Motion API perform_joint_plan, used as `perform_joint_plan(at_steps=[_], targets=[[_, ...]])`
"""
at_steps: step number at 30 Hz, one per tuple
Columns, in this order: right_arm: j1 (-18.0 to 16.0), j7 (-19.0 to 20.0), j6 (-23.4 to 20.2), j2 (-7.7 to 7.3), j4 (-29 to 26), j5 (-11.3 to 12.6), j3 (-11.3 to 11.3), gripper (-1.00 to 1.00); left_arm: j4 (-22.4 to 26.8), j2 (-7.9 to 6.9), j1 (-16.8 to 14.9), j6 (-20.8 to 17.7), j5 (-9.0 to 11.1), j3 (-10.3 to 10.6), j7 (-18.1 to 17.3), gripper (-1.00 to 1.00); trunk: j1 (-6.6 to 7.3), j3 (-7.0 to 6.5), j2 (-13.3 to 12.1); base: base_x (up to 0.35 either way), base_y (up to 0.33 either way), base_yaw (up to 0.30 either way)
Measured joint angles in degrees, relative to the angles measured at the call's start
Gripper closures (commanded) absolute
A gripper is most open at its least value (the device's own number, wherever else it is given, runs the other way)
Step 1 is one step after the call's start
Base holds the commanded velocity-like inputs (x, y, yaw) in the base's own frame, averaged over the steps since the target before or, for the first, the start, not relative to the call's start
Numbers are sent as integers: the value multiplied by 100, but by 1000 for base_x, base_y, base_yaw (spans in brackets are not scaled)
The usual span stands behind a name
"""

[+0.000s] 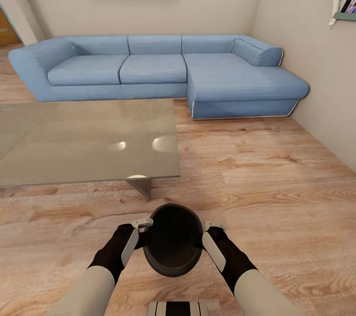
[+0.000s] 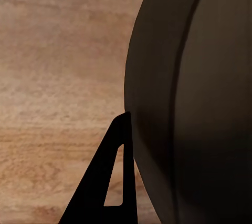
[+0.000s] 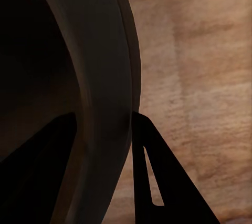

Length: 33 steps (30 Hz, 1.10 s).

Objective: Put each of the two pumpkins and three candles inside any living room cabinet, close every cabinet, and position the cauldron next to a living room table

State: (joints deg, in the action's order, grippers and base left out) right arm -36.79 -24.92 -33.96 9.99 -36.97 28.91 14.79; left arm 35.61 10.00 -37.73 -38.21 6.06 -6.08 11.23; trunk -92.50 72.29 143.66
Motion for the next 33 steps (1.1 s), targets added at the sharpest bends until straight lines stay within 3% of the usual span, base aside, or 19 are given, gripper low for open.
perform_joint_plan(at_steps=[21, 26, 33], targets=[[0, 1, 2, 0, 0, 1, 0, 100, 0, 0, -2, -1, -2, 1, 0, 100, 0, 0, 0, 0, 0, 0], [1, 0, 1, 0, 1, 5, -1, 100, -2, 0, -2, -2, -3, -1, 0, 100, -13, 110, 6, 0, 0, 0], [0, -2, 1, 0, 0, 4, 1, 100, 0, 0, -1, -1, -1, 0, 0, 100, -13, 111, 7, 0, 0, 0]])
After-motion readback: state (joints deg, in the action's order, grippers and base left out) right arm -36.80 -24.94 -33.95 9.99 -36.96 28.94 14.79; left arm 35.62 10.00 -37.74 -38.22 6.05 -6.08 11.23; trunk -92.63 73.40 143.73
